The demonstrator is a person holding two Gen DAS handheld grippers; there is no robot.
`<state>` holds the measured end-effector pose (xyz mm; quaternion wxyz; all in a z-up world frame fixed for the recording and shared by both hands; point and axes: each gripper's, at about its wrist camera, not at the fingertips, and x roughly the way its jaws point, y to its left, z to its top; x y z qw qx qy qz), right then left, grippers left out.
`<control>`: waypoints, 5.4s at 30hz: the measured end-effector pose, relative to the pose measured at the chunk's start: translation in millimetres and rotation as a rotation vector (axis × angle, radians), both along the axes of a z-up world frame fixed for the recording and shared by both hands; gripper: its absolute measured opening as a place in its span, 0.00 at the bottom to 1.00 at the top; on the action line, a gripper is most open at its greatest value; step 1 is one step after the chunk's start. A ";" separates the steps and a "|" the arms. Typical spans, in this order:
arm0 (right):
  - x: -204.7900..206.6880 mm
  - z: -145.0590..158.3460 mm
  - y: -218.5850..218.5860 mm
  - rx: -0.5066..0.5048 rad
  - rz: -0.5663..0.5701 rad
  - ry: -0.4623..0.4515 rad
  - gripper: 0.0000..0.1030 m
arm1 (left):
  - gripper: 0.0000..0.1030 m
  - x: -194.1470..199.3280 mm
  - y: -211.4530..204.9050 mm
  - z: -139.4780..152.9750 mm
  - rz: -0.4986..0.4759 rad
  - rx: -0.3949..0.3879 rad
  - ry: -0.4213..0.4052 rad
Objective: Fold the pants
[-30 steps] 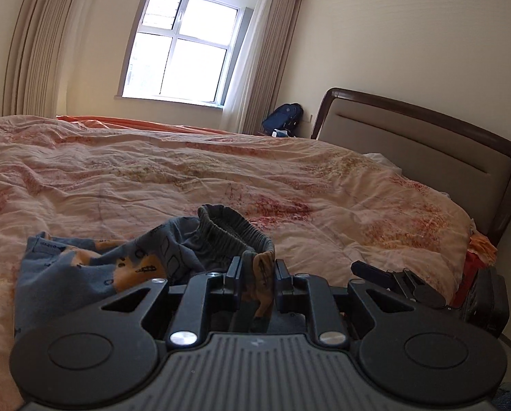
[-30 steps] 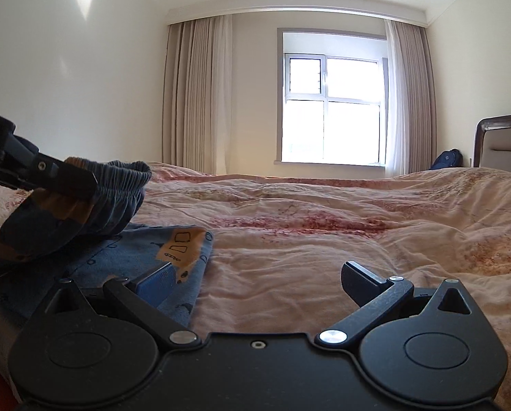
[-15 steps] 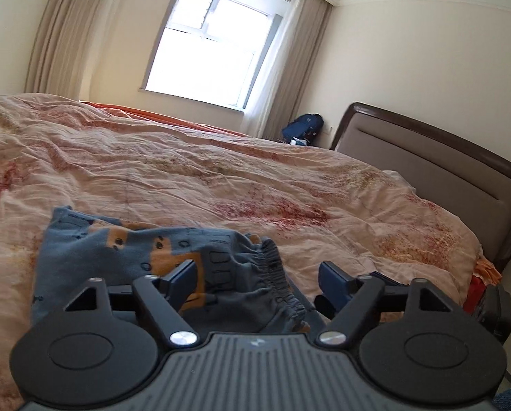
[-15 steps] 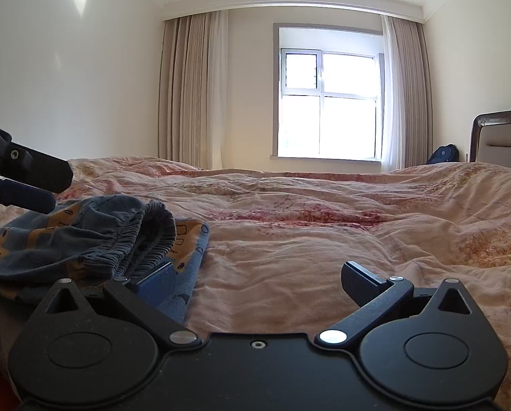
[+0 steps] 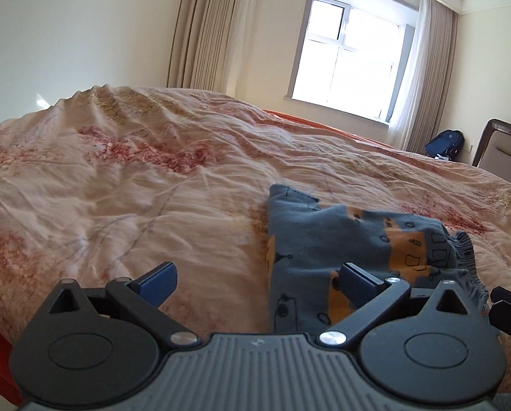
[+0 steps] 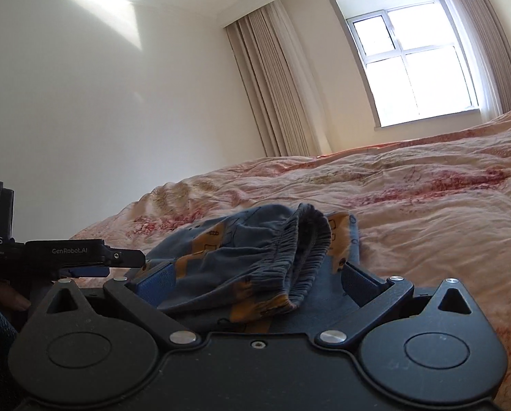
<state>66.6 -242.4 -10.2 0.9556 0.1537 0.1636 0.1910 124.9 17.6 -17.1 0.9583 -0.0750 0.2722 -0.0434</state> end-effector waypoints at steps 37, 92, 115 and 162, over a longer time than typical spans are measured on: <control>-20.3 -16.2 -34.6 0.311 -0.170 0.116 0.24 | 1.00 -11.9 -17.8 -5.9 -0.044 0.083 0.010; 5.9 -18.4 2.2 -0.254 -0.388 0.038 1.00 | 0.99 8.7 -41.6 -11.2 -0.026 0.051 0.025; -38.6 -11.9 -6.3 -0.212 -0.387 -0.030 1.00 | 1.00 -31.6 -24.6 -6.7 -0.014 -0.067 0.116; 15.9 -23.6 -32.8 0.056 -0.016 0.058 1.00 | 1.00 5.7 -19.5 -5.3 -0.191 0.004 0.056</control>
